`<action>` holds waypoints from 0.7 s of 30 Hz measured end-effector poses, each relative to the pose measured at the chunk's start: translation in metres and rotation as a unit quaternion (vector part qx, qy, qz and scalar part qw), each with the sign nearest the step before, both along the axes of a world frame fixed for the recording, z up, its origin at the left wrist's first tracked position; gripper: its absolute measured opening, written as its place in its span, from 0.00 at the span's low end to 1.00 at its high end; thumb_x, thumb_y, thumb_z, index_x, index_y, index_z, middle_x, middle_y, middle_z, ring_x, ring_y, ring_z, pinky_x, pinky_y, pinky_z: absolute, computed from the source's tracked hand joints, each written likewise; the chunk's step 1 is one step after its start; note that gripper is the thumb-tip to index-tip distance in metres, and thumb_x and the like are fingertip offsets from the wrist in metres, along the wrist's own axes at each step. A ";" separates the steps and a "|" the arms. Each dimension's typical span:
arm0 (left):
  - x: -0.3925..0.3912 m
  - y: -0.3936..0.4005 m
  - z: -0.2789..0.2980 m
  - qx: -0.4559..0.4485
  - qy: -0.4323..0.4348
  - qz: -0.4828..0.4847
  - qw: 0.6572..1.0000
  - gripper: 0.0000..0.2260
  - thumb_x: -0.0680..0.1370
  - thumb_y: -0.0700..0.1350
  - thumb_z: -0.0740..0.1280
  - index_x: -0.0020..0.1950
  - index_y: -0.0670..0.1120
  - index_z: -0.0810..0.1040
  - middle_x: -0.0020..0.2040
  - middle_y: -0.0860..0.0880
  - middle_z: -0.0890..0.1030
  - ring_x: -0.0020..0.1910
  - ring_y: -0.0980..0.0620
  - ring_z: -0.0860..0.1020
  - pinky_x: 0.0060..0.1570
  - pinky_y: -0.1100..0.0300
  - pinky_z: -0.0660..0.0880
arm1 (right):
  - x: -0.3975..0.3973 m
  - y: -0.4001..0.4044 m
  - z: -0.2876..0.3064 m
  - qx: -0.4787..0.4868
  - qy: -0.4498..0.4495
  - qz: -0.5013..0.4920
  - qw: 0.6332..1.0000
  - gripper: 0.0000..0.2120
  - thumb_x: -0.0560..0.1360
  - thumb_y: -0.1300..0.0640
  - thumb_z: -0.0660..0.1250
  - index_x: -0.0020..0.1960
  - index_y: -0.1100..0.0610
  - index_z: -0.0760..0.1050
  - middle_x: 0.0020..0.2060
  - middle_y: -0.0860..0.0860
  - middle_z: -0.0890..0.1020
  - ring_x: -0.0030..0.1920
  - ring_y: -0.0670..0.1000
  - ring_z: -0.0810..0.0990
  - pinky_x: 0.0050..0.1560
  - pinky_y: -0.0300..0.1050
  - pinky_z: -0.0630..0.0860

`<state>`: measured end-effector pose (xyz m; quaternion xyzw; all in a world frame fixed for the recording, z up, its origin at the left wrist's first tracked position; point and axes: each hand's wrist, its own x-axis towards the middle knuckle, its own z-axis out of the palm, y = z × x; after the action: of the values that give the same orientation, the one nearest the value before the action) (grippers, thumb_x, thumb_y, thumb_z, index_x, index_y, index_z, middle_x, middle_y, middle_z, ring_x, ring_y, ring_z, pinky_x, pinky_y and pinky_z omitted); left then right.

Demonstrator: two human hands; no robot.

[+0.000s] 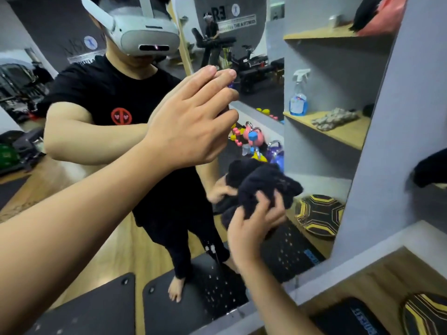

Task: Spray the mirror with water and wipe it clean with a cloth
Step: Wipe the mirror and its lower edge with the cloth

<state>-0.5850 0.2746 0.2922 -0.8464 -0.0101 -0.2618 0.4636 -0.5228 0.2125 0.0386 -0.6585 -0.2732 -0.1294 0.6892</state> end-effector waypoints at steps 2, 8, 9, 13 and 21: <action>0.000 0.000 0.000 -0.003 -0.002 -0.006 1.000 0.12 0.81 0.43 0.58 0.49 0.39 0.79 0.62 0.37 0.80 0.74 0.36 0.71 0.75 0.39 0.64 | -0.064 -0.006 -0.020 -0.032 -0.095 0.067 0.993 0.15 0.72 0.58 0.66 0.58 0.49 0.72 0.69 0.57 0.65 0.65 0.69 0.65 0.67 0.67 0.67; -0.002 0.000 0.000 -0.004 0.002 -0.013 1.000 0.11 0.81 0.43 0.59 0.51 0.39 0.78 0.64 0.37 0.79 0.75 0.35 0.70 0.76 0.38 0.63 | -0.087 -0.012 -0.096 -0.079 -0.400 0.179 0.895 0.04 0.80 0.48 0.66 0.54 0.40 0.74 0.64 0.48 0.68 0.69 0.63 0.66 0.66 0.62 0.73; -0.003 -0.001 0.000 -0.005 0.005 -0.011 1.000 0.10 0.81 0.43 0.60 0.51 0.39 0.78 0.64 0.37 0.79 0.75 0.35 0.70 0.76 0.38 0.63 | -0.072 -0.014 -0.105 -0.087 -0.441 0.203 0.870 0.05 0.81 0.48 0.64 0.55 0.39 0.75 0.65 0.46 0.69 0.70 0.62 0.66 0.68 0.61 0.71; -0.002 0.000 -0.001 -0.005 0.000 -0.014 1.000 0.11 0.82 0.43 0.60 0.50 0.39 0.79 0.63 0.37 0.80 0.76 0.36 0.69 0.76 0.39 0.62 | 0.013 -0.019 -0.130 -0.153 -0.503 0.205 0.826 0.10 0.75 0.52 0.67 0.53 0.39 0.79 0.63 0.44 0.71 0.67 0.63 0.69 0.70 0.57 0.66; 0.001 0.002 -0.004 0.016 -0.011 -0.019 1.000 0.09 0.81 0.42 0.62 0.50 0.39 0.80 0.63 0.37 0.80 0.75 0.36 0.70 0.74 0.38 0.66 | 0.172 -0.027 -0.087 -0.128 -0.053 0.015 0.990 0.23 0.67 0.62 0.66 0.61 0.60 0.67 0.67 0.63 0.65 0.66 0.65 0.64 0.70 0.54 0.64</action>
<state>-0.5840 0.2771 0.2885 -0.8360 0.0050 -0.2799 0.4720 -0.3509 0.1853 -0.0487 -0.7295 -0.3337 -0.1178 0.5853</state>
